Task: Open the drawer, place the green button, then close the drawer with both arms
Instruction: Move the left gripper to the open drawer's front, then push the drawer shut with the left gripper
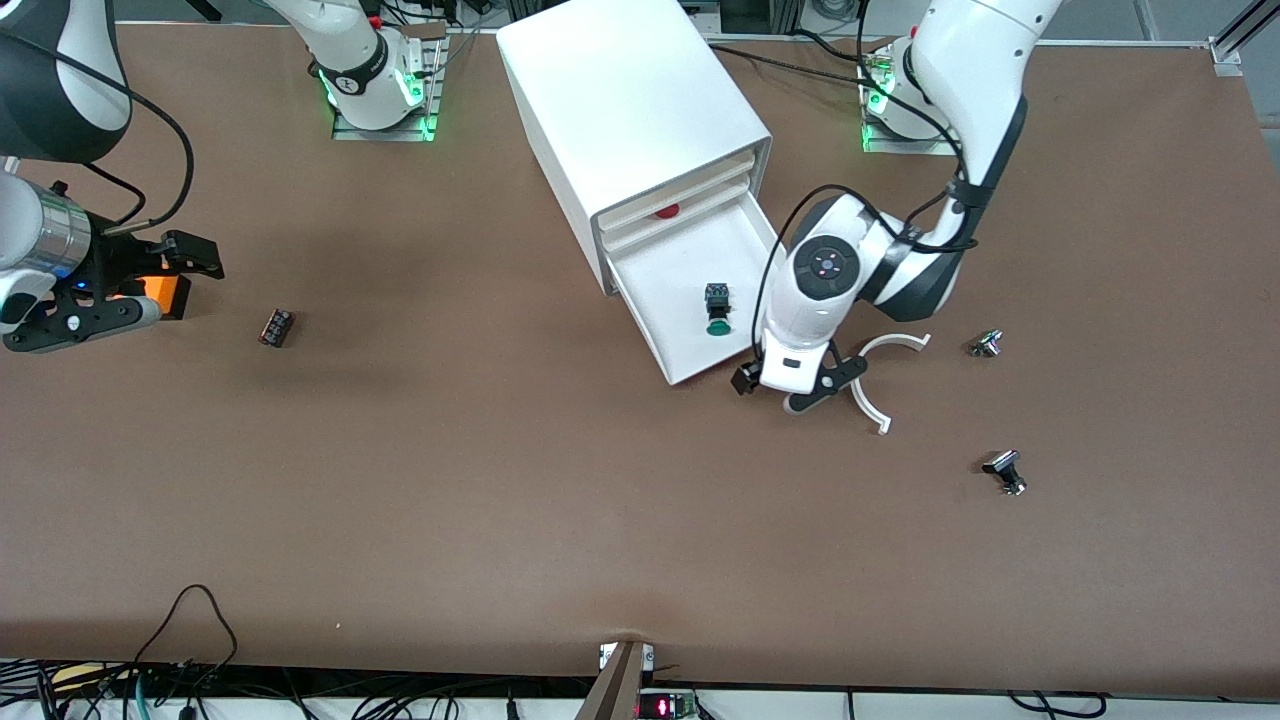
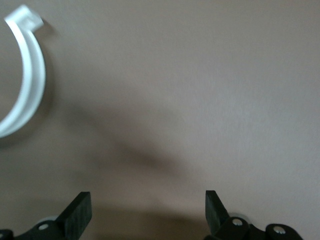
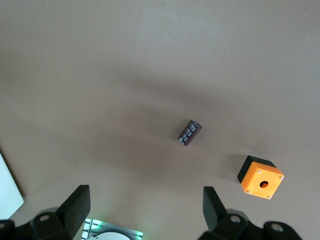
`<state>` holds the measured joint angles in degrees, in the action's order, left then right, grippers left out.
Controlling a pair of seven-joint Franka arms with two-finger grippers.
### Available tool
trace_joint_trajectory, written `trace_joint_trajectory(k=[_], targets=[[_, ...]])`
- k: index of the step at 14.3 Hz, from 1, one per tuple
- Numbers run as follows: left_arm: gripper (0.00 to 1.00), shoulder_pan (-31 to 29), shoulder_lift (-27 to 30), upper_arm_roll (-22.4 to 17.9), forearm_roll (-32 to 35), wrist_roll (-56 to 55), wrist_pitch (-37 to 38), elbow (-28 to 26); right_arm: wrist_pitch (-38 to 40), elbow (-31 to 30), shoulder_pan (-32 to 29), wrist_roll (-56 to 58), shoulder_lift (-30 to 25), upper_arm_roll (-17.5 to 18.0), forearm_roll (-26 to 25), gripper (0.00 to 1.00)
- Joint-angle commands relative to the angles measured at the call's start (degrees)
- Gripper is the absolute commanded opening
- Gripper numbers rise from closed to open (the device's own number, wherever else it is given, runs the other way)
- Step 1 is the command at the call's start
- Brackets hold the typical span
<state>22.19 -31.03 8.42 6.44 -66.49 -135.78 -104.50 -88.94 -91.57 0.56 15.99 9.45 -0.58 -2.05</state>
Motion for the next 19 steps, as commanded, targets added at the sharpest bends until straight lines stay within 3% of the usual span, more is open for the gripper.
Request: trace_joint_trajectory(k=[1,8,19], targets=[[1.00,1.18,-1.05,-0.34,1.82,-1.45,-0.71,-0.09,-0.27,-0.10,-0.65,-0.61,-0.22,0.84,-0.67,1.00],[1.00,1.89,-1.14,-0.08,1.39,-1.80,-0.63,-1.23,-0.27,-0.10,-0.65,-0.52,-0.13,0.84,-0.67,1.00],[1.00,1.98,3.60,9.24,1.03,-11.80,0.61,-8.26,-0.27,-0.10,-0.65,-0.26,0.22,0.84,-0.76,1.00]])
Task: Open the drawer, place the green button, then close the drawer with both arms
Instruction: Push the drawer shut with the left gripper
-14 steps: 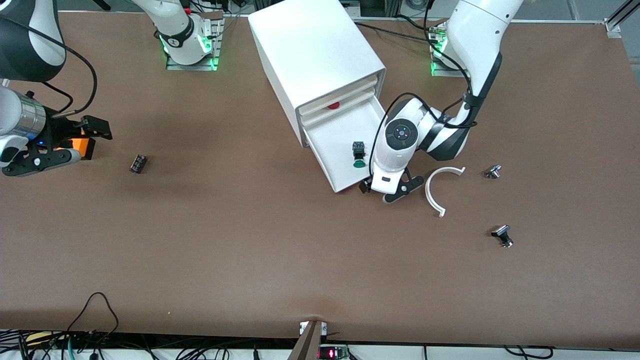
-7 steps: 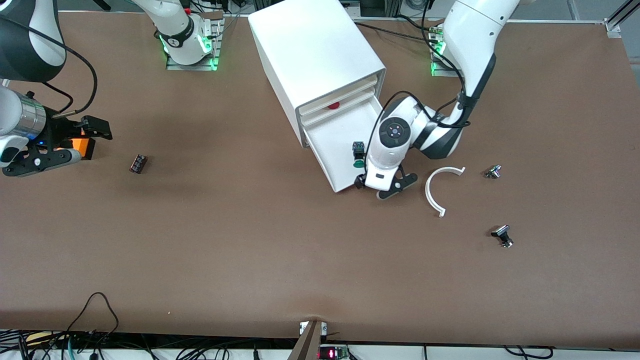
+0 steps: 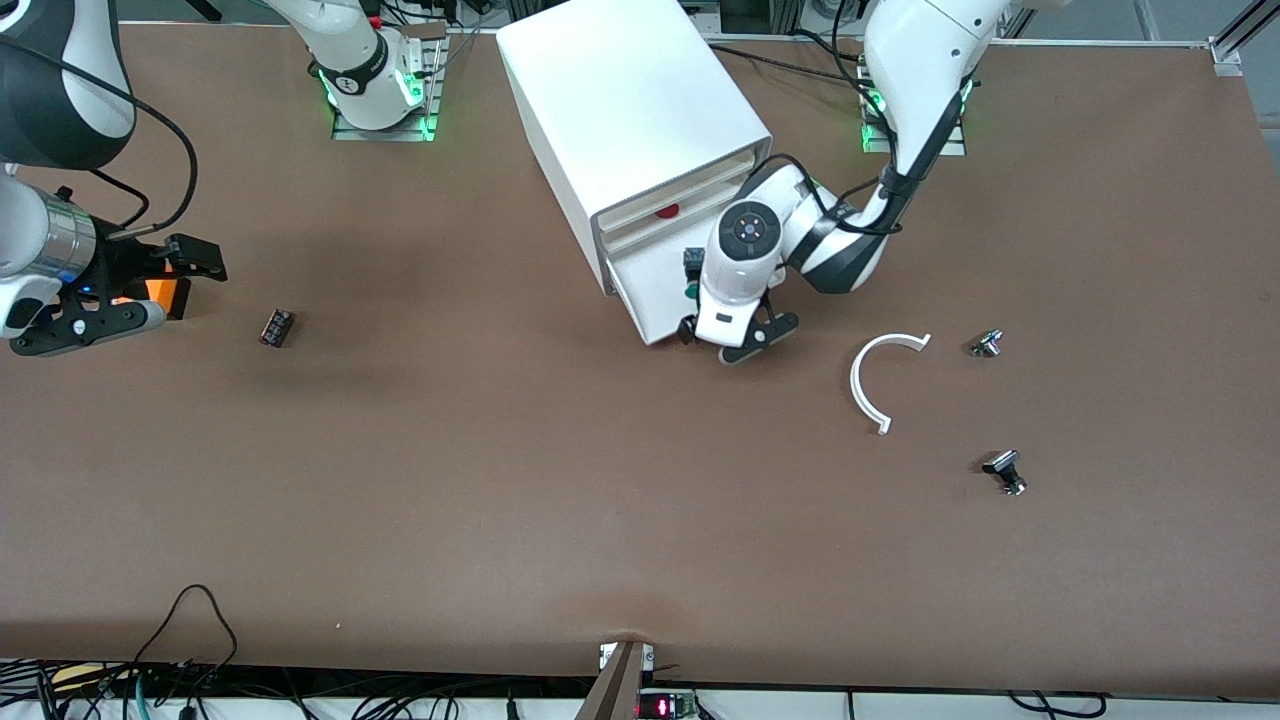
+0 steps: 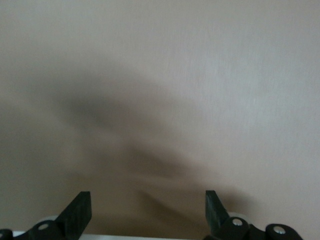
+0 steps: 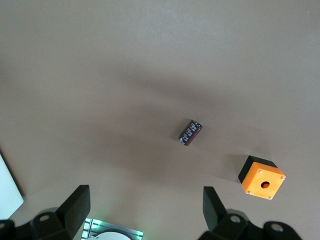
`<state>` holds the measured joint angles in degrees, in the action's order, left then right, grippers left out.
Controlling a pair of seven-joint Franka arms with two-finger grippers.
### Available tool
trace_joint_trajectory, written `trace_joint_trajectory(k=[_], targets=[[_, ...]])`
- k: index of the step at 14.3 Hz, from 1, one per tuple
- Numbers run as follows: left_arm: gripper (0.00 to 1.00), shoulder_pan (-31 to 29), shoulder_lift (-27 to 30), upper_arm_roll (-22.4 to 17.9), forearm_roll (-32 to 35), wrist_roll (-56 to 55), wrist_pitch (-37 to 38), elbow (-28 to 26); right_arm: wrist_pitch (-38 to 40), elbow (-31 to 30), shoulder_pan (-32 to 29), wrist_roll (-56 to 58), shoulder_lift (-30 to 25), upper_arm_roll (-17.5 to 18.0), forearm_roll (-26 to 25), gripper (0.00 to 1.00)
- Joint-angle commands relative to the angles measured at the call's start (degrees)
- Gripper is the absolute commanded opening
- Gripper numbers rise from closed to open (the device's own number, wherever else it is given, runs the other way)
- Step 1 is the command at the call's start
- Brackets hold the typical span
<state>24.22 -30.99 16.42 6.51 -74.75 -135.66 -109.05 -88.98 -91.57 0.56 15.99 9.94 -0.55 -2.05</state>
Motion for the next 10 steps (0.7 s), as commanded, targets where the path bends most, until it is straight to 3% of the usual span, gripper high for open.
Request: trace_joint_trajectory(k=[1,10], targets=[[1.00,-0.05,4.01,2.29,0.96,-4.87,0.48,-4.15,-0.23,-0.10,-0.65,-0.26,-0.27,0.82,-0.76,1.00],[1.00,0.39,4.28,8.72,0.87,-14.46,0.48,-5.30,-0.23,-0.10,-0.65,-0.26,-0.27,0.82,-0.67,1.00]])
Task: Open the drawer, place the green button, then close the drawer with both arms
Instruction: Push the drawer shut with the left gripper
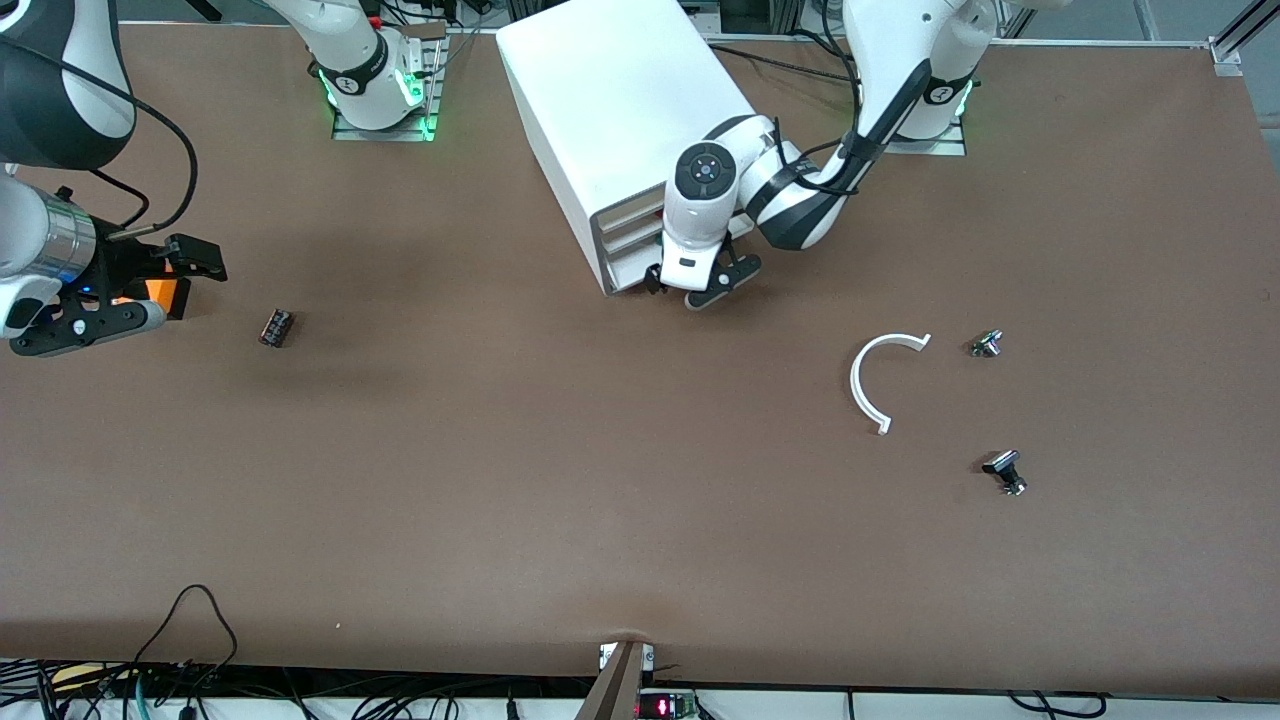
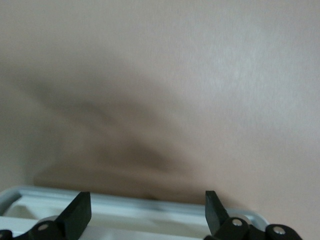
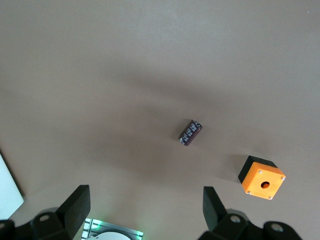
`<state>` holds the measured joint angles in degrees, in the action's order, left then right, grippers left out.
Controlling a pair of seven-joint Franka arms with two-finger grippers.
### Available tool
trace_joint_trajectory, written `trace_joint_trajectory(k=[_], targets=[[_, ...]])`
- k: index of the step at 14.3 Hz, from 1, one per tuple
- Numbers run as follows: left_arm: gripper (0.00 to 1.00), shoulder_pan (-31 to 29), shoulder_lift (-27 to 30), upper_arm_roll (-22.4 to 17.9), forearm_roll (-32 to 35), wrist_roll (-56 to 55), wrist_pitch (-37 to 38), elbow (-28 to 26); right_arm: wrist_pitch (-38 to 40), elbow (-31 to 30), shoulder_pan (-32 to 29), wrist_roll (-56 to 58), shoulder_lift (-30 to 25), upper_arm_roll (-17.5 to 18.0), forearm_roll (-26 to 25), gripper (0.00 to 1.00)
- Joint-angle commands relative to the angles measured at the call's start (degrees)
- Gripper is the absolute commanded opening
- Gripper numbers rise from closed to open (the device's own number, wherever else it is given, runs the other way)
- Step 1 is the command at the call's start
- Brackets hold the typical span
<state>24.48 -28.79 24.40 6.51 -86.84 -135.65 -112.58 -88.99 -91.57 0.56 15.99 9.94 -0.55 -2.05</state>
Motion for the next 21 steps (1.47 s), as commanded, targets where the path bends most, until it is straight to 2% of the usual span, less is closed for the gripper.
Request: trace_joint_trajectory(k=[1,10,13,16,18,21], targets=[[1.00,0.21,2.16,0.91,0.87,-2.37,0.48,-1.85,-0.22,-0.10,-0.65,-0.26,-0.27,0.81,-0.67,1.00],[1.00,-0.13,2.16,2.32,-1.33,-1.85,0.56,-1.77,-0.40,-0.10,-0.74,-0.08,-0.27,0.81,-0.67,1.00],[1.00,-3.28,3.04,1.18,-0.36,0.34,0.56,-1.24,-0.40,-0.10,-0.74,0.18,-0.27,0.81,-0.50,1.00],[1.00,-8.56,4.52,-0.92,-0.53,14.29,0.65,-0.98,-0.40,-0.10,-0.83,0.18,-0.27,0.81,-0.32,1.00],[1.00,-10.85,6.46,-3.03,-0.53,21.59,5.63,0.68,-0.40,-0.10,-0.83,0.18,-0.27,0.81,-0.23,1.00],[1.00,-14.89,9.44,-4.09,-0.53,33.46,14.17,3.85,-0.40,-0.10,-0.83,0.27,-0.27,0.81,-0.15,1.00]])
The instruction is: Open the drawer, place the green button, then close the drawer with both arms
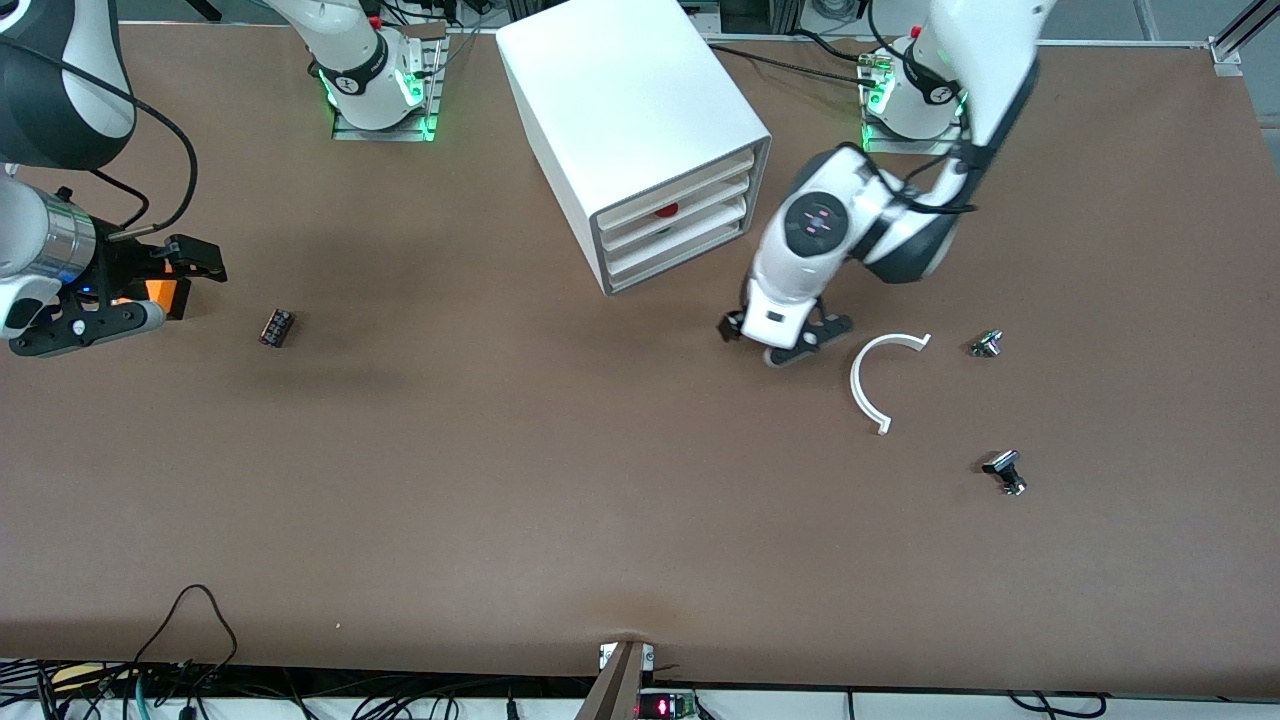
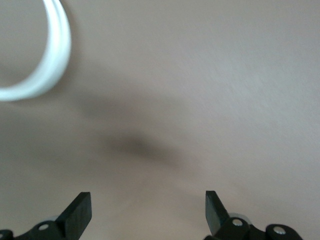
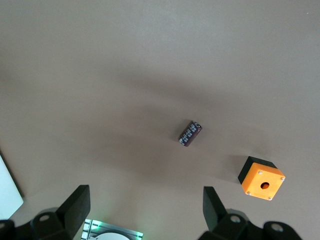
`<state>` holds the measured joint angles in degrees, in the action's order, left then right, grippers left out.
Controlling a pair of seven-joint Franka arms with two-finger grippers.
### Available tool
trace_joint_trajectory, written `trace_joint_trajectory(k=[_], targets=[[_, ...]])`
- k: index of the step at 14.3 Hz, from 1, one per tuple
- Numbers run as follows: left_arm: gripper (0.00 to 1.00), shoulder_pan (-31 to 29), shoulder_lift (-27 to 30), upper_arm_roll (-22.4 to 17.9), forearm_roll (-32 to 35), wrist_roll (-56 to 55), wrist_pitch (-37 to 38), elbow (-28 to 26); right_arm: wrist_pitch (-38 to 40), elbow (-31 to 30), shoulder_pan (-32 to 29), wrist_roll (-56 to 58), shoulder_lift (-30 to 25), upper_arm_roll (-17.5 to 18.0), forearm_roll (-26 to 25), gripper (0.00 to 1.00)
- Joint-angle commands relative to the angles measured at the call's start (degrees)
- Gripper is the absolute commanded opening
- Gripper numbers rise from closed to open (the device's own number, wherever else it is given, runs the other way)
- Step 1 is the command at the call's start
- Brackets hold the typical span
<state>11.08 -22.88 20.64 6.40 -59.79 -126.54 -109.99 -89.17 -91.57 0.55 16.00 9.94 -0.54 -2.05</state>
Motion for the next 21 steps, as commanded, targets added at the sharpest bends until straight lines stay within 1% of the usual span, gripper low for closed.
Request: trace_joint_trajectory(k=[1,2,3,4,6,7,9,11,12,14,15,16,21], targets=[[1.00,-3.24,4.94,-0.34,-0.43,8.96,6.38,1.62,-0.22,-0.10,-0.82,0.26,-0.28,0.81,-0.15,1.00],[1.00,-5.00,5.91,-0.43,-0.43,11.16,7.70,2.40,-0.22,-0.10,-0.82,0.17,-0.28,0.81,-0.15,1.00],[1.00,-6.40,6.79,-1.39,-0.43,14.40,9.88,3.54,-0.22,-0.10,-0.82,0.25,-0.19,0.81,-0.15,1.00],[1.00,-6.59,7.15,-3.31,-0.43,19.22,13.21,5.90,-0.22,-0.10,-0.90,0.17,-0.19,0.81,-0.15,1.00],[1.00,-6.68,7.85,-6.21,-1.04,26.80,22.78,11.96,-0.31,-0.10,-0.82,0.25,0.16,0.81,-0.15,1.00],[1.00,-6.86,8.38,-7.45,-1.30,27.87,27.09,14.25,-0.31,-0.10,-0.90,0.17,0.16,0.81,-0.15,1.00],[1.00,-9.48,11.01,-7.46,-1.39,28.41,32.82,16.29,-0.22,-0.10,-0.90,0.17,0.25,0.81,-0.15,1.00],[1.00,-12.20,13.99,-7.72,-3.31,32.69,35.82,16.56,-0.31,-0.10,-0.82,0.17,0.51,0.81,-0.15,1.00],[1.00,-12.83,14.79,-9.38,-4.98,35.59,37.05,16.82,-0.31,-0.10,-0.82,0.17,0.51,0.81,-0.15,1.00],[1.00,-12.84,15.24,-13.86,-7.97,39.91,41.35,21.46,-0.31,-0.10,-0.82,0.17,0.51,0.81,-0.15,1.00],[1.00,-12.84,15.15,-15.27,-8.77,41.14,42.94,23.48,-0.31,-0.10,-0.82,0.17,0.51,0.81,-0.15,1.00],[1.00,-12.84,15.24,-16.15,-8.86,41.76,43.47,24.29,-0.31,-0.10,-0.82,0.17,0.51,0.81,-0.15,1.00],[1.00,-12.75,16.90,-16.95,-10.09,42.56,43.66,24.03,-0.31,-0.10,-0.90,0.17,0.51,0.81,-0.15,1.00]])
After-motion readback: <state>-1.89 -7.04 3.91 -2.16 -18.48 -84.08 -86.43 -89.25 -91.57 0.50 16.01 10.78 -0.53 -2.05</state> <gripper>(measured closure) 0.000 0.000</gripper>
